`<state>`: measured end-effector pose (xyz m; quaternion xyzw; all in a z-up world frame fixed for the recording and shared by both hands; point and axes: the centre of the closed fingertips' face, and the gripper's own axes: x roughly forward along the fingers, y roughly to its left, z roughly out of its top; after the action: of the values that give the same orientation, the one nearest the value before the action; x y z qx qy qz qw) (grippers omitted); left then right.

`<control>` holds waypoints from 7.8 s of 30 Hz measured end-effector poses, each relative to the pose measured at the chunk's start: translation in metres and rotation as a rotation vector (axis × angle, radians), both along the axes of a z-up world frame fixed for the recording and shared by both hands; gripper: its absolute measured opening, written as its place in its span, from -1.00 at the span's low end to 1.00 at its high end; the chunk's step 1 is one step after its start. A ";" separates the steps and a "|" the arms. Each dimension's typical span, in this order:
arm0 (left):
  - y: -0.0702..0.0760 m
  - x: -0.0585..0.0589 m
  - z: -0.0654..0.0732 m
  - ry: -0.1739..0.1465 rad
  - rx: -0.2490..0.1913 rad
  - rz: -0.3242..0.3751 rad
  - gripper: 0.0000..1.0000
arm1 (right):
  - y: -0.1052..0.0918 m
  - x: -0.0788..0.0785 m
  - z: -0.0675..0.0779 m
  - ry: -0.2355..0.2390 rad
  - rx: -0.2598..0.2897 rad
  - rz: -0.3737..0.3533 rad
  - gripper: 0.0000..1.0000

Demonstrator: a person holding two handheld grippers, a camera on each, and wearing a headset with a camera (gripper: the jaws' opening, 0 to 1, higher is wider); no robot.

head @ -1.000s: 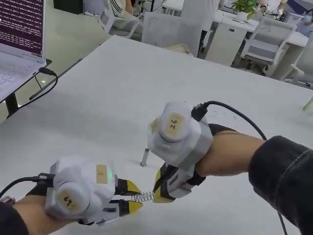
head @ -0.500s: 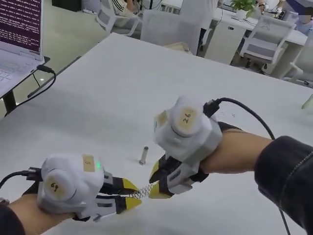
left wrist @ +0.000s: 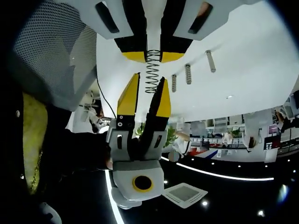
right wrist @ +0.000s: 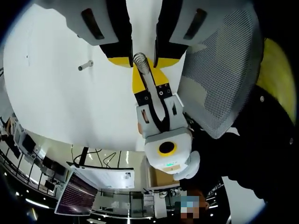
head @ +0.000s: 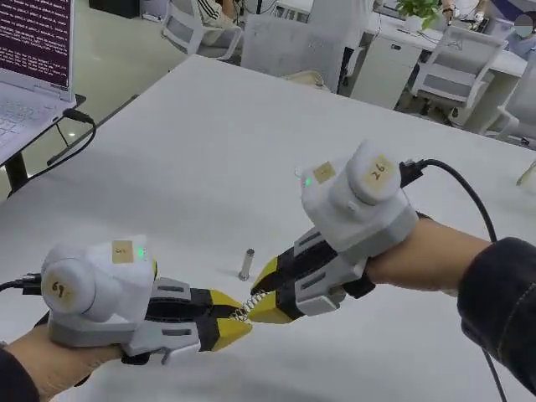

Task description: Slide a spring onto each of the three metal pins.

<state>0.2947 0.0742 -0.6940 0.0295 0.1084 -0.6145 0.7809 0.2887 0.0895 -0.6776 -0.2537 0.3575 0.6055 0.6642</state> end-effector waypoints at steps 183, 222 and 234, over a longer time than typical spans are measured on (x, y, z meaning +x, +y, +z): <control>0.039 0.044 -0.055 -0.117 0.237 0.216 0.43 | -0.018 0.127 -0.055 0.004 -0.407 0.060 -0.83; 0.040 0.042 -0.057 -0.105 0.242 0.213 0.38 | -0.022 0.120 -0.107 0.005 -0.465 0.045 -0.83; 0.041 0.042 -0.058 -0.102 0.250 0.208 0.37 | -0.022 0.121 -0.112 0.005 -0.448 0.039 -0.67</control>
<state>0.3367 0.1148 -0.7516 0.1461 0.1466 -0.5098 0.8350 0.4096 0.0674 -0.7893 -0.4005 0.4797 0.5241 0.5787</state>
